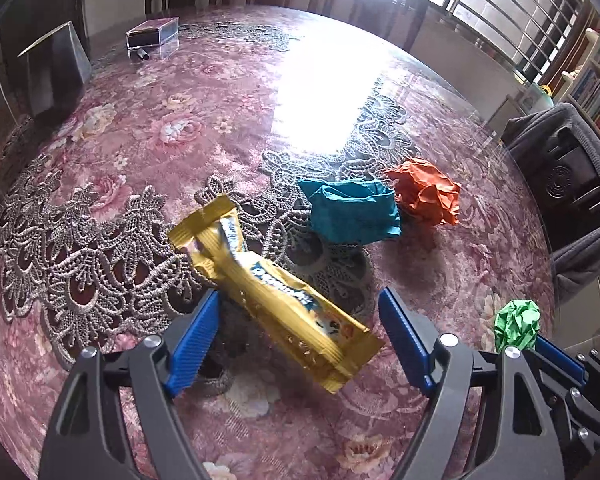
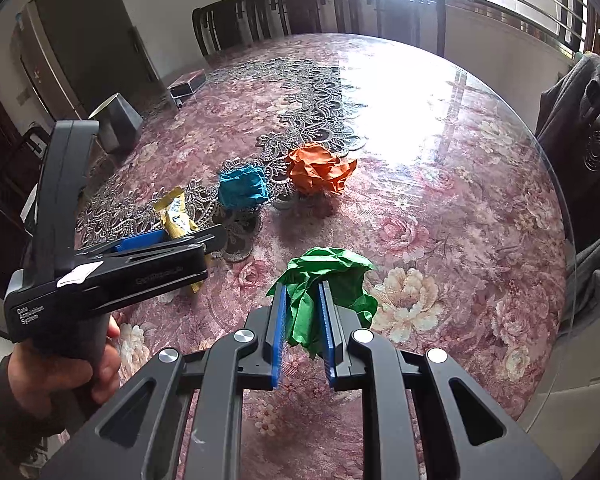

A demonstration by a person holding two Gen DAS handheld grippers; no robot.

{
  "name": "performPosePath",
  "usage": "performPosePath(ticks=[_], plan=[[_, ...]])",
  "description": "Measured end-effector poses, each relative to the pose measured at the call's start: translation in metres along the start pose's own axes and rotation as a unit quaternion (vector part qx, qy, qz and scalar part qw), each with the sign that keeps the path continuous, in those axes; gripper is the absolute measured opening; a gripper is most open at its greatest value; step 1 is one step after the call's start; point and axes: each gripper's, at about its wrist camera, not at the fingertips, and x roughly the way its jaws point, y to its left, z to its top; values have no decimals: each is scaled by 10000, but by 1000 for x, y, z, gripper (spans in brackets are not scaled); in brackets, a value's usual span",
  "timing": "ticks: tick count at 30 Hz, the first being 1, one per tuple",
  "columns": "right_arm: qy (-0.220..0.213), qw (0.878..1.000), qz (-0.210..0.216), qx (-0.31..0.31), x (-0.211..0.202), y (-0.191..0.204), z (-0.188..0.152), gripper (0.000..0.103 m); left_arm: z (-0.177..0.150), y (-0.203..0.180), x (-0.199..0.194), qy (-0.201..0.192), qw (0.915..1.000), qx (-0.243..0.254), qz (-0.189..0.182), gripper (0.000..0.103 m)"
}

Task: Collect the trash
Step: 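Grasp the yellow snack wrapper with the left tool while the right tool holds the green paper, then carry both items over the bucket and open the right tool to drop the green paper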

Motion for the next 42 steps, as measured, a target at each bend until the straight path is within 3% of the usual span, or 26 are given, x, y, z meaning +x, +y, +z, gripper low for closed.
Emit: performPosePath(ticks=[6,7,8,10,20,29,35,42], plan=[[7,10000,29,1,2,1,2,16,6,-2,6,23,9999,153,33,44],[4,10000,32,-1,2,1,2,16,6,-3,6,43,9999,144,12,30],[10,10000,32,-9,2,2,2,16,7,-3,7,67,9999,137,-16,23],[13,10000,37,-7,2,2,2,16,7,-2,7,70,9999,127,-74,18],[-44,10000,51,-7,-3,2,3,16,-3,-4,-6,-15,9995,203,-252,17],[-211,9997,88,-22,-25,4,-9,16,-23,-22,-42,-91,9979,446,-471,17],[-376,9992,25,109,-58,-6,-32,16,-52,-54,-67,-65,9940,844,-696,17],[-516,9974,-211,459,-108,-34,-85,16,-100,-105,-90,46,9852,1379,-1018,17]])
